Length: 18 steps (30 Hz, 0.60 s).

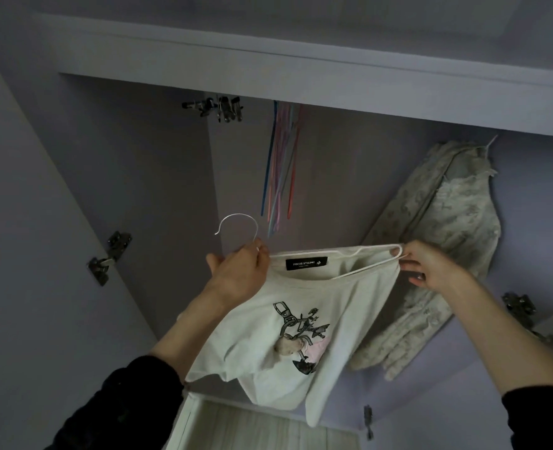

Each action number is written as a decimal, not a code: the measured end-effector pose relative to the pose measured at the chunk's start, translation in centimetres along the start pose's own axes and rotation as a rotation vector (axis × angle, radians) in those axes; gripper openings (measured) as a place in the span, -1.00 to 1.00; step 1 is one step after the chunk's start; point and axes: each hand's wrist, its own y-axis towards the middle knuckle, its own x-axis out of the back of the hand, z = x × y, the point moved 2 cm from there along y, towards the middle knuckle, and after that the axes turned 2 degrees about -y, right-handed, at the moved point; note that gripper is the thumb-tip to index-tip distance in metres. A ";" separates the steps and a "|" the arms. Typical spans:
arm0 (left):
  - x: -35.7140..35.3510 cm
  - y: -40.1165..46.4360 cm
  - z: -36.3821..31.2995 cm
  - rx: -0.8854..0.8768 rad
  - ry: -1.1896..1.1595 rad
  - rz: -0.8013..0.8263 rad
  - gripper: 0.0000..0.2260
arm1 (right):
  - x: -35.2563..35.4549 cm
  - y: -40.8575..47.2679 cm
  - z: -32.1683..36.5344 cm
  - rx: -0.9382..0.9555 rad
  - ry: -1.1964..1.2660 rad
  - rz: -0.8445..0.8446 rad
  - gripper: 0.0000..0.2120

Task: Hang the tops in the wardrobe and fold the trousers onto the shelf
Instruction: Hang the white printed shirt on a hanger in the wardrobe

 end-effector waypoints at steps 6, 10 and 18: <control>-0.5 -0.2 -0.3 -0.066 0.125 -0.025 -0.81 | -0.9 0.6 0.6 0.223 -0.165 -0.251 -0.85; -1.6 -0.6 -0.4 -0.082 0.263 -0.008 -0.74 | -2.5 -0.5 0.4 0.332 -0.498 -0.242 -0.76; -2.4 -0.6 -0.7 -0.157 0.299 -0.053 -0.74 | -5.5 -2.8 1.2 0.428 -0.742 -0.112 -0.79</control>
